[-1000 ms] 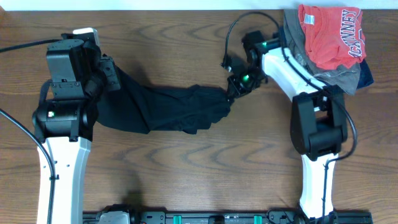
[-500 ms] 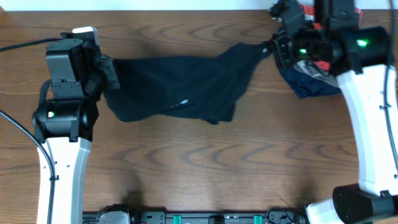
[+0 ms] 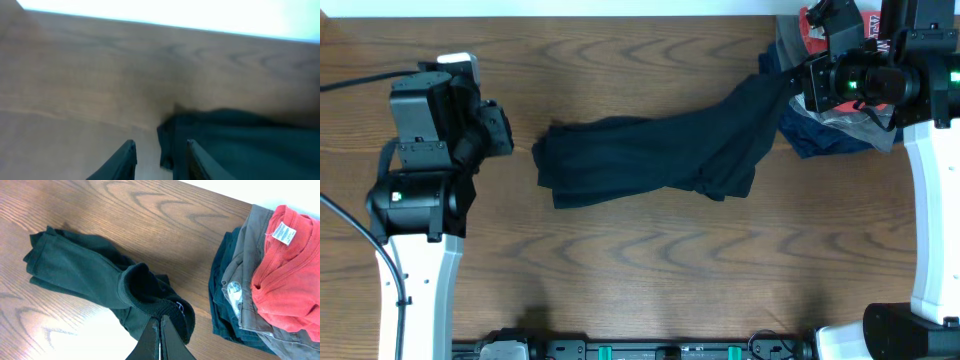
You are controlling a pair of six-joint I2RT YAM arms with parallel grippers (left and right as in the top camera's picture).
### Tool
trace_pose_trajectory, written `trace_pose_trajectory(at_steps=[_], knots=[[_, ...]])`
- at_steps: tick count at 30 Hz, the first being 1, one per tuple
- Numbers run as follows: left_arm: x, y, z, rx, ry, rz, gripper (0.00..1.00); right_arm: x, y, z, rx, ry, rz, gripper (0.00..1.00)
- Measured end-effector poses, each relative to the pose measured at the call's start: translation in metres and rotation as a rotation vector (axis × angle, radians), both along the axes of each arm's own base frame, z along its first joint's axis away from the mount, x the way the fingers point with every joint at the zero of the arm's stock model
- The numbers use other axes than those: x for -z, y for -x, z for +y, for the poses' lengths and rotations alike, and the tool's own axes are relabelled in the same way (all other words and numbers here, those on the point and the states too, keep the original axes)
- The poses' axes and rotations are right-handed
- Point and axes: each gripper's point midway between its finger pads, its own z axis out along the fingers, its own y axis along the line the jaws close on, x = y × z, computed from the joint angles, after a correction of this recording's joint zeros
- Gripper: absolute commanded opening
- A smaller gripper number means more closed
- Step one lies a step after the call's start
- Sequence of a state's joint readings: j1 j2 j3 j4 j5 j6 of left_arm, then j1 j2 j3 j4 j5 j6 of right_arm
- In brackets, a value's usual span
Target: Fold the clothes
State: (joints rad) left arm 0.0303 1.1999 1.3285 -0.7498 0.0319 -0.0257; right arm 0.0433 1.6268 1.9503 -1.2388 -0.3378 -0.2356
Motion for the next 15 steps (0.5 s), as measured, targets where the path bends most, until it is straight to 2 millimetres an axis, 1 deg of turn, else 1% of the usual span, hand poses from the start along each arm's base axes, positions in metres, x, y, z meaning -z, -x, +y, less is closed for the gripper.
trace_pose_trajectory(at_steps=[1, 2, 4, 6, 8, 9, 10, 15], knots=[[0.004, 0.0, -0.001, 0.003, 0.003, 0.017, 0.36, 0.0, 0.0, 0.0, 0.0, 0.0, 0.0, 0.01], [0.01, 0.0, -0.002, 0.008, 0.008, 0.04, 0.4, 0.0, 0.0, 0.0, -0.001, -0.001, 0.001, 0.01], [0.023, -0.003, -0.003, 0.014, 0.011, 0.087, 0.45, 0.001, 0.001, 0.0, -0.001, -0.002, 0.004, 0.01], [0.04, -0.01, -0.004, 0.019, 0.017, 0.138, 0.52, 0.001, 0.001, 0.0, -0.001, -0.002, 0.005, 0.01], [0.061, -0.021, -0.007, 0.035, 0.031, 0.192, 0.57, 0.001, 0.001, 0.0, -0.002, -0.002, 0.008, 0.01], [0.072, -0.028, -0.009, 0.05, 0.036, 0.215, 0.61, 0.002, 0.002, 0.0, -0.002, -0.002, 0.009, 0.01], [0.081, -0.035, -0.011, 0.069, 0.039, 0.228, 0.64, 0.002, 0.002, 0.0, -0.002, -0.002, 0.009, 0.01], [0.13, -0.067, -0.028, 0.188, 0.076, 0.292, 0.78, 0.003, 0.002, 0.0, -0.002, -0.002, 0.013, 0.01]])
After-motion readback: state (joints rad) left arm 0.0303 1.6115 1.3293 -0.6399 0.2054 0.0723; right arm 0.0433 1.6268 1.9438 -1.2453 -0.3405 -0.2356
